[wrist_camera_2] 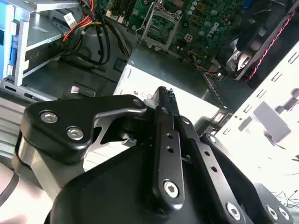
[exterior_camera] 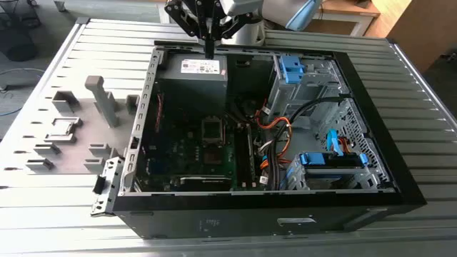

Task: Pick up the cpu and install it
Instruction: 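Reach for the cpu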

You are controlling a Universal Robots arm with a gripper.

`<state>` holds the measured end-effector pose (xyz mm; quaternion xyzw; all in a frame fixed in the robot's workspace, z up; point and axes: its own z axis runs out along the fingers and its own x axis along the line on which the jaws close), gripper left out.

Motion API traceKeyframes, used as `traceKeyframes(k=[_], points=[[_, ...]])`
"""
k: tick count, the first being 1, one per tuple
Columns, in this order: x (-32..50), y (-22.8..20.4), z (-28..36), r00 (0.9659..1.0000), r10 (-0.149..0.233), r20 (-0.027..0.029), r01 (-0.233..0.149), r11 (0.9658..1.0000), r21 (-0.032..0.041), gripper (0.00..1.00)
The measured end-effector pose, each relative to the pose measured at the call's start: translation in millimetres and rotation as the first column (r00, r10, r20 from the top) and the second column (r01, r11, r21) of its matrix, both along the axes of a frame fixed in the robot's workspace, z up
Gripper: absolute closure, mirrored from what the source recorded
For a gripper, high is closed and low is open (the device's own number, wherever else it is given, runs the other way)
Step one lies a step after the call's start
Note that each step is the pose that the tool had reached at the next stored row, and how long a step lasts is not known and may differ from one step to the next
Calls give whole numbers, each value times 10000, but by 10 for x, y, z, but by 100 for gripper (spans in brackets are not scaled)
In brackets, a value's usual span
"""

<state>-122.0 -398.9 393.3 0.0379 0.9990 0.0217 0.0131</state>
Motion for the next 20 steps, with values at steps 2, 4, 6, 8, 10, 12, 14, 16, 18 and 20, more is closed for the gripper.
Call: traceKeyframes(k=[2,4,6,8,10,12,14,16,18,20], points=[[-14,0,0,10000,0,0,0,10000,0,89],[-31,0,0,10000,0,0,0,10000,0,89],[-34,0,0,10000,-1,0,1,10000,0,89],[-42,0,0,10000,-1,1,1,10000,1,89],[-52,0,0,10000,0,0,0,10000,0,89],[-65,0,-1,10000,0,0,0,10000,0,89],[-84,0,0,10000,0,0,0,10000,-1,89],[-101,0,-1,10000,0,1,0,10000,1,89],[-118,0,-1,10000,0,1,0,10000,0,89],[-134,0,-1,10000,-1,1,1,10000,0,89]])
